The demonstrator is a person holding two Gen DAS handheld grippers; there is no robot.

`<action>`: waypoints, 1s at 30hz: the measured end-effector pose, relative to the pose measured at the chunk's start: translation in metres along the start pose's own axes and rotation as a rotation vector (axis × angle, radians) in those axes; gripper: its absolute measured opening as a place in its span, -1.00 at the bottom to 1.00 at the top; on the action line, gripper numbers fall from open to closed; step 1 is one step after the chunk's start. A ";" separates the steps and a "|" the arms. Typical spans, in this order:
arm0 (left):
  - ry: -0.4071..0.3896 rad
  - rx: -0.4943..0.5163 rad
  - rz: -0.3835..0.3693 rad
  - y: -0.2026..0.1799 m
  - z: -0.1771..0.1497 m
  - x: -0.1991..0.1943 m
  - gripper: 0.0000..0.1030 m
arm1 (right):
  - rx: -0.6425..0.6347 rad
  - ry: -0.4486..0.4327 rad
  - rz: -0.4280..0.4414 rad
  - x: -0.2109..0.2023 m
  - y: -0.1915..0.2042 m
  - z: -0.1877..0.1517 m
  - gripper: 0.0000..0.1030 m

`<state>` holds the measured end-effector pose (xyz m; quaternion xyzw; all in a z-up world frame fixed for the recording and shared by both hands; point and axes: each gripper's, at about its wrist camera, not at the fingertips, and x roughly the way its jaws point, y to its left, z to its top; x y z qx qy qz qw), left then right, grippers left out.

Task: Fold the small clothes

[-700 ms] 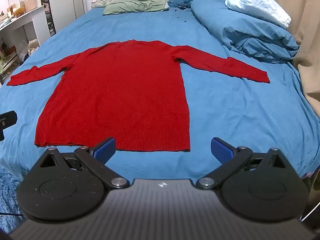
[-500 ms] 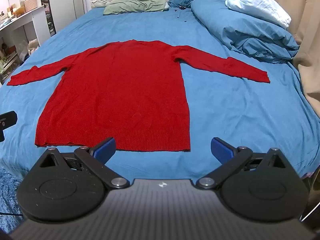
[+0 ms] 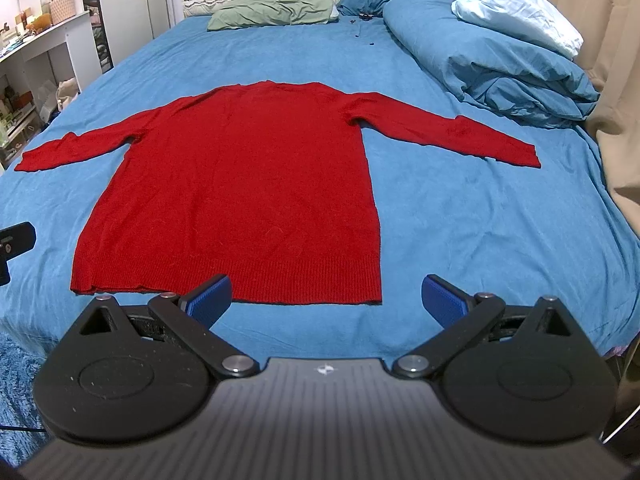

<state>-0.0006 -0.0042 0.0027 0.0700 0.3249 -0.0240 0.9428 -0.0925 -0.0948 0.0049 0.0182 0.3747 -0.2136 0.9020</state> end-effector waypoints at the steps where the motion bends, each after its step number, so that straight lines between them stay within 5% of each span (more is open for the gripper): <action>1: 0.000 0.000 0.000 0.000 0.000 0.000 1.00 | 0.000 0.000 0.000 0.000 0.000 0.000 1.00; 30: -0.019 -0.009 -0.001 0.002 0.000 0.001 1.00 | -0.004 -0.003 -0.001 -0.004 0.001 0.004 1.00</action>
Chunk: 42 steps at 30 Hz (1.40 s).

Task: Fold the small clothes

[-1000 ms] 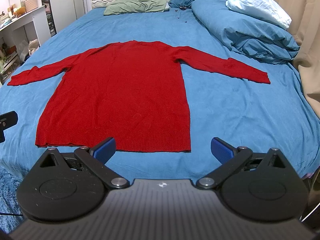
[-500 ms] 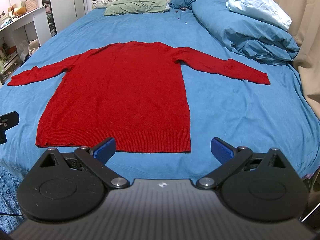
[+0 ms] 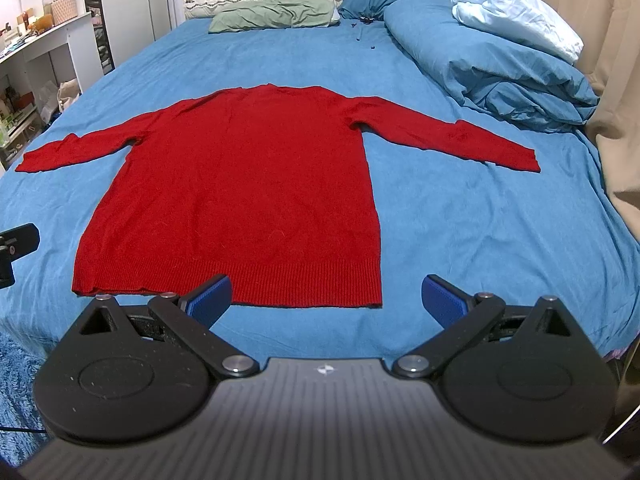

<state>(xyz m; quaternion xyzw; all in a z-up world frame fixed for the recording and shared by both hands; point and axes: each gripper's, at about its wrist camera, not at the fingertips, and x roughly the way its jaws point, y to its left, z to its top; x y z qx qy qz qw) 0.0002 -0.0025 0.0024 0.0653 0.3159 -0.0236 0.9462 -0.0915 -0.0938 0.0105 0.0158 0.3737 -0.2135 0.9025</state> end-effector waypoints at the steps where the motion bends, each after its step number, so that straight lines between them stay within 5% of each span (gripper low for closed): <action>1: 0.004 -0.001 0.000 0.000 0.000 0.000 1.00 | 0.000 0.000 0.001 -0.001 0.000 0.001 1.00; 8: -0.028 0.011 0.015 0.000 0.019 -0.013 1.00 | 0.014 -0.020 0.011 -0.007 -0.006 0.014 1.00; 16: -0.189 0.059 -0.053 -0.028 0.108 -0.007 1.00 | 0.089 -0.131 -0.005 -0.005 -0.060 0.077 1.00; 27: -0.083 -0.029 -0.337 -0.110 0.202 0.132 1.00 | 0.228 -0.156 -0.132 0.094 -0.194 0.161 1.00; 34: -0.012 0.057 -0.338 -0.182 0.224 0.240 1.00 | 0.347 -0.152 -0.162 0.197 -0.275 0.148 1.00; 42: 0.137 0.068 -0.334 -0.247 0.208 0.361 1.00 | 0.524 -0.149 -0.161 0.310 -0.335 0.117 1.00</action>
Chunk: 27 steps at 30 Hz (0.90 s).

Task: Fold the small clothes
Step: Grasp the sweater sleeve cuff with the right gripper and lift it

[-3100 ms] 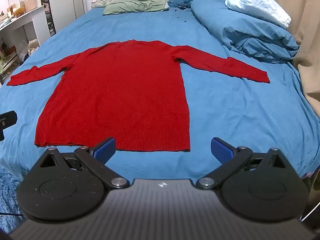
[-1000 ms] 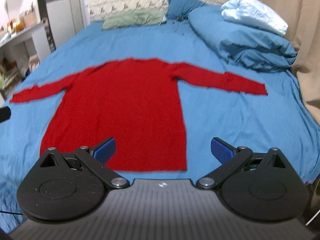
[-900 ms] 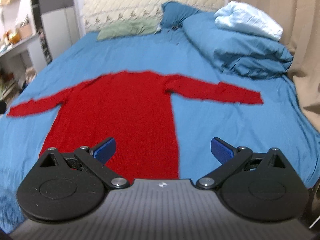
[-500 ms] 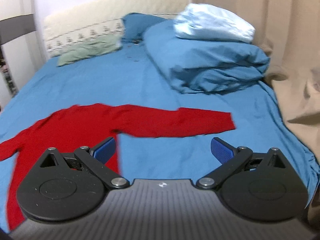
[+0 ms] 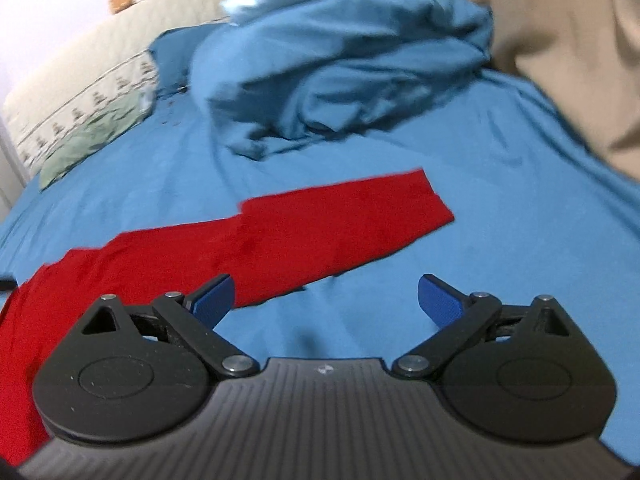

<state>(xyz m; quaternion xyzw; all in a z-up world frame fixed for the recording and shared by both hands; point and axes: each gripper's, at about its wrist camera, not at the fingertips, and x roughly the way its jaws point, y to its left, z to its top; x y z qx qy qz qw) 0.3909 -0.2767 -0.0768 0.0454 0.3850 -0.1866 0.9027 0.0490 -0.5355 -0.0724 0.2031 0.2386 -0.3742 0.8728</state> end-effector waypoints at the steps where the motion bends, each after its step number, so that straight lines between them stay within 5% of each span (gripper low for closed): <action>1: 0.013 0.014 0.002 -0.003 -0.001 0.011 1.00 | 0.023 0.004 -0.004 0.011 -0.003 -0.001 1.00; 9: 0.055 0.111 0.045 -0.026 0.000 0.072 1.00 | 0.218 -0.020 -0.038 0.075 -0.032 -0.002 0.38; 14: 0.109 0.095 0.039 -0.025 -0.006 0.098 1.00 | 0.243 -0.033 -0.098 0.093 -0.033 0.007 -0.36; 17: 0.115 0.097 0.025 -0.020 -0.005 0.095 1.00 | 0.270 -0.032 -0.110 0.096 -0.036 0.011 -0.57; 22: 0.016 0.106 0.072 0.006 0.000 0.056 1.00 | 0.241 -0.032 -0.079 0.084 -0.024 0.026 -0.61; 27: -0.038 0.097 0.028 0.067 0.010 0.002 1.00 | 0.130 -0.098 0.102 0.045 0.044 0.066 -0.62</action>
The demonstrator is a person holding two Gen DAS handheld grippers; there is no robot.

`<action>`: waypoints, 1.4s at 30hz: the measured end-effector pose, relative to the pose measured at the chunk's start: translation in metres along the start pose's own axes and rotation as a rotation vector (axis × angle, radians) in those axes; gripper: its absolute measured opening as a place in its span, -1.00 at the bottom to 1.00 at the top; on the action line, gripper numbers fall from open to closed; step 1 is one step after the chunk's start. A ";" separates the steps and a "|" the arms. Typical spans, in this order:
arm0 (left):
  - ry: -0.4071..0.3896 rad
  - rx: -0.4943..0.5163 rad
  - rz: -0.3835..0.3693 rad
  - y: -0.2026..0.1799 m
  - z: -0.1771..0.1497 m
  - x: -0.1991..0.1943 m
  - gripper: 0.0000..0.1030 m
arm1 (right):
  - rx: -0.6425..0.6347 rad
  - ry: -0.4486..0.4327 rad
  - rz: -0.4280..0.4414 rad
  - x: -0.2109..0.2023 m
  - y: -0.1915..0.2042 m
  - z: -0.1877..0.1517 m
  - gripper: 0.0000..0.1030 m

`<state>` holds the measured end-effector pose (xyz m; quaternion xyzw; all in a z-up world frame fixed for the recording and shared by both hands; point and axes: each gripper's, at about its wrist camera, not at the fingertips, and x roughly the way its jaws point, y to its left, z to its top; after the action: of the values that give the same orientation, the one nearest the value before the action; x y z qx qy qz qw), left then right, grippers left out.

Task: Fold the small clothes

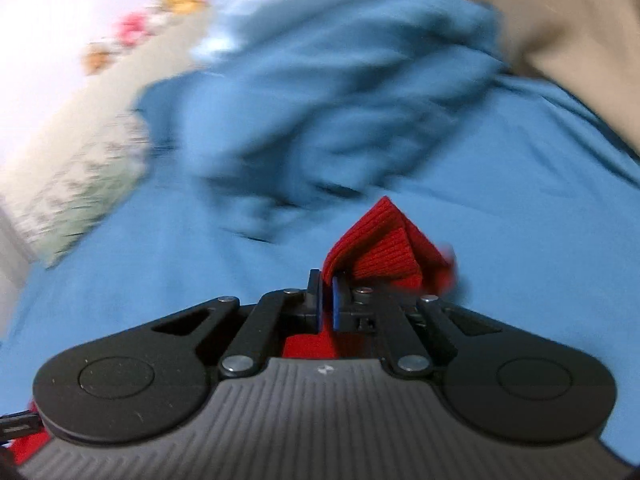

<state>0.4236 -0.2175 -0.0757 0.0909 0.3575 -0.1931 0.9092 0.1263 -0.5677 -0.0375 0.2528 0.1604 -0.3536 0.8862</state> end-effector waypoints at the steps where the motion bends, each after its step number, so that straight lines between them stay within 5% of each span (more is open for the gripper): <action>1: -0.012 -0.008 0.004 0.014 0.002 -0.009 1.00 | -0.024 -0.006 0.049 -0.006 0.022 0.005 -0.62; 5: -0.026 -0.076 0.036 0.077 -0.002 -0.043 1.00 | -0.110 0.010 0.283 -0.019 0.128 0.002 -0.62; 9: -0.019 -0.183 0.022 0.135 -0.026 -0.065 1.00 | -0.176 0.096 0.503 -0.010 0.232 -0.051 -0.62; 13: 0.025 -0.246 0.052 0.174 -0.060 -0.069 1.00 | -0.251 0.252 0.559 0.022 0.297 -0.143 -0.62; 18: 0.080 -0.293 0.071 0.202 -0.086 -0.061 1.00 | -0.410 0.365 0.521 0.042 0.328 -0.244 -0.53; 19: 0.083 -0.301 0.054 0.205 -0.089 -0.060 1.00 | -0.430 0.366 0.524 0.039 0.330 -0.252 -0.52; 21: 0.083 -0.302 0.030 0.206 -0.094 -0.056 1.00 | -0.484 0.350 0.536 0.029 0.333 -0.259 -0.16; 23: 0.071 -0.294 -0.004 0.199 -0.088 -0.050 1.00 | -0.533 0.328 0.546 0.020 0.328 -0.254 0.44; 25: 0.047 -0.284 -0.063 0.189 -0.095 -0.054 1.00 | -0.572 0.280 0.542 0.007 0.316 -0.244 0.65; 32: -0.016 -0.109 -0.200 0.111 -0.078 -0.024 0.94 | -0.581 0.220 0.475 -0.019 0.246 -0.197 0.81; 35: 0.012 -0.025 -0.193 0.080 -0.076 0.001 0.55 | -0.545 0.218 0.426 -0.023 0.215 -0.184 0.81; 37: 0.025 0.002 -0.162 0.066 -0.075 0.016 0.11 | -0.549 0.217 0.376 -0.022 0.200 -0.180 0.81; 40: -0.004 -0.034 -0.164 0.067 -0.070 0.025 -0.11 | -0.539 0.230 0.331 -0.018 0.182 -0.174 0.81; 42: -0.012 -0.069 -0.163 0.072 -0.068 0.028 -0.56 | -0.513 0.234 0.312 -0.015 0.172 -0.172 0.81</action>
<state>0.4304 -0.1392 -0.1423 0.0291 0.3648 -0.2547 0.8951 0.2193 -0.3564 -0.1139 0.0816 0.3042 -0.1301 0.9401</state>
